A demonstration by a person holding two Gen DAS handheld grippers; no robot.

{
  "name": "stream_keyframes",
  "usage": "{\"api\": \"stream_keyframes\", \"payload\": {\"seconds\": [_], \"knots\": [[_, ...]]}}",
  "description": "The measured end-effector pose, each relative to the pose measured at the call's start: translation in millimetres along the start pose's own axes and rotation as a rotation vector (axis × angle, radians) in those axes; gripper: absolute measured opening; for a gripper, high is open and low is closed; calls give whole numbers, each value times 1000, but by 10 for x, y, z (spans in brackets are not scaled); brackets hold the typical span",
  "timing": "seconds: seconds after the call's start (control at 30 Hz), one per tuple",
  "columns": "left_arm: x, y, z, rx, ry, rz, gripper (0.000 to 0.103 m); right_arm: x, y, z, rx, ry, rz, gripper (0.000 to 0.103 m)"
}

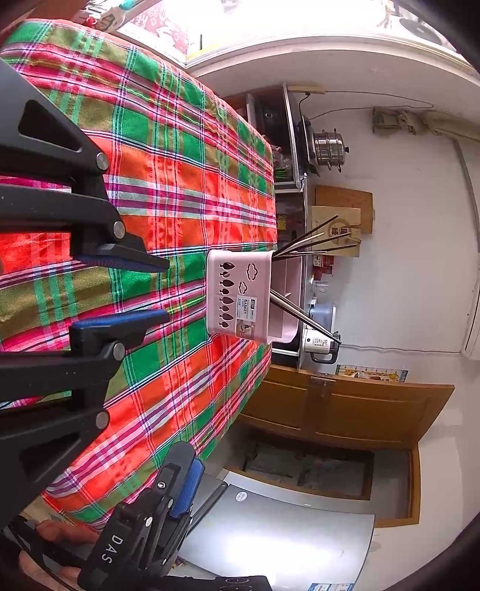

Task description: Organize utensils

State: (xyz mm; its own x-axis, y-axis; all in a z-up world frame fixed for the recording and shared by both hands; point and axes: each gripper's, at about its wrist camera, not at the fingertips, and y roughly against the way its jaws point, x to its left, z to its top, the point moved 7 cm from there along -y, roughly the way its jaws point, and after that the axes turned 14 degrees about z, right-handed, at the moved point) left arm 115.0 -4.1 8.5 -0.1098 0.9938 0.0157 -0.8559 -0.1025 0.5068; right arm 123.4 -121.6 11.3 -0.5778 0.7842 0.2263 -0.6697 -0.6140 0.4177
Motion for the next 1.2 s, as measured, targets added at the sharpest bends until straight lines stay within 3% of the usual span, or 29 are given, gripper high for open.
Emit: {"api": "stream_keyframes", "payload": {"seconds": [1.2], "knots": [[-40,41,-40,2,1,-16,20,44,-17,-3,13,1,9,41]]}}
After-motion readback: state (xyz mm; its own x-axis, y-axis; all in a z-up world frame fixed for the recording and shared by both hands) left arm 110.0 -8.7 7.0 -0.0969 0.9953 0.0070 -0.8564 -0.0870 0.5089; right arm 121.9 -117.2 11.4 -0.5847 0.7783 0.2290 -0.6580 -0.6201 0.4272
